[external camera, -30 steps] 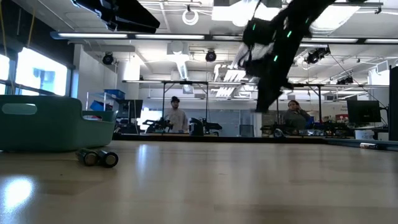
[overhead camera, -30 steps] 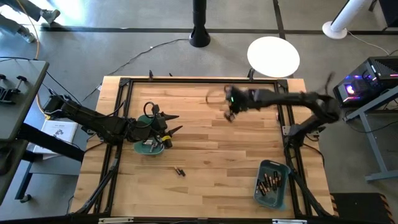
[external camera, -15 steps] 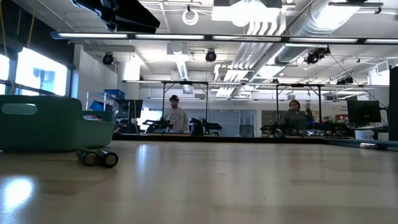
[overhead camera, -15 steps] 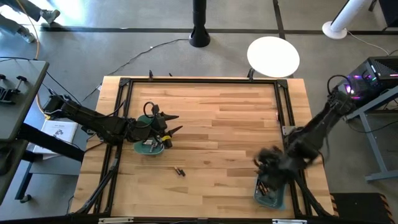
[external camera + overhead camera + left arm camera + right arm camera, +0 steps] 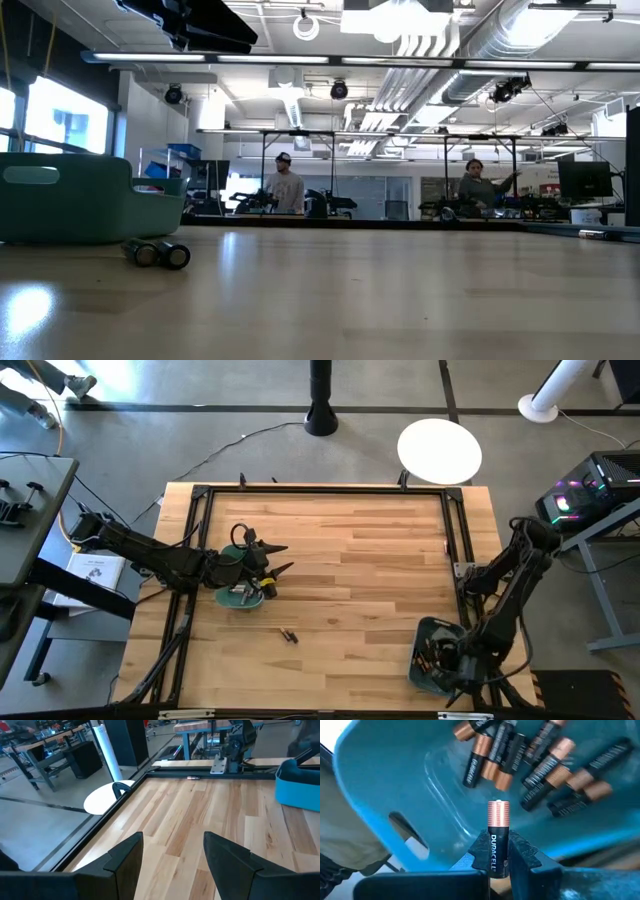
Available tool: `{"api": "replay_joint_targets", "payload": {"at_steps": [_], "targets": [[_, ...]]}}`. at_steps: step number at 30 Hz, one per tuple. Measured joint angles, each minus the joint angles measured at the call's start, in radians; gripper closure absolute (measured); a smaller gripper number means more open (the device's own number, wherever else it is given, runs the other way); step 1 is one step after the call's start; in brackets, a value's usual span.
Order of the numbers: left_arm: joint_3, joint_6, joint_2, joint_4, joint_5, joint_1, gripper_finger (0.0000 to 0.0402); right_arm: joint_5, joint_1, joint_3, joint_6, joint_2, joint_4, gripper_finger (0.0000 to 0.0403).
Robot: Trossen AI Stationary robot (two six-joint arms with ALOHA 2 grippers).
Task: Sort batteries
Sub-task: Put the black battery into the blue bin
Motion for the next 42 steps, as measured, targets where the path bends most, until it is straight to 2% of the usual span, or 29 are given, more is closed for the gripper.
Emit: {"api": "replay_joint_targets", "payload": {"at_steps": [6,9,14,20,23,27,29,32,35,42], "targets": [[0.000,0.000,0.000,0.000,0.000,0.000,0.0202,-0.053,-0.024,-0.108,-0.011,0.008,0.145,0.0370],[0.000,0.000,0.000,0.000,0.000,0.000,0.0202,-0.095,-0.036,-0.142,0.001,0.008,0.150,0.0351],[0.000,0.000,0.000,0.000,0.000,0.000,0.0202,-0.100,-0.060,-0.152,-0.001,-0.002,0.133,0.0310],[0.000,0.000,0.000,0.000,0.000,0.000,0.0202,-0.127,-0.081,-0.152,-0.034,-0.114,0.115,0.0262],[0.000,0.000,0.000,0.000,0.000,0.000,0.0202,-0.110,-0.109,-0.135,-0.037,-0.194,0.047,0.0258],[0.000,0.000,0.000,0.000,0.000,0.000,0.0202,-0.012,-0.174,-0.037,-0.117,-0.277,-0.155,0.0259],[0.000,0.000,0.000,0.000,0.001,0.000,0.0202,0.075,-0.217,0.029,-0.196,-0.297,-0.257,0.0259],[0.000,0.000,0.000,0.000,0.000,0.000,0.0202,0.268,-0.297,0.120,-0.336,-0.311,-0.382,0.0259],[0.000,0.000,0.000,0.000,0.000,0.000,0.0202,0.419,-0.416,0.164,-0.496,-0.316,-0.459,0.0259],[0.000,0.001,0.000,0.000,0.001,0.000,0.0202,0.422,-0.862,0.104,-0.883,-0.313,-0.505,0.0255]]}}
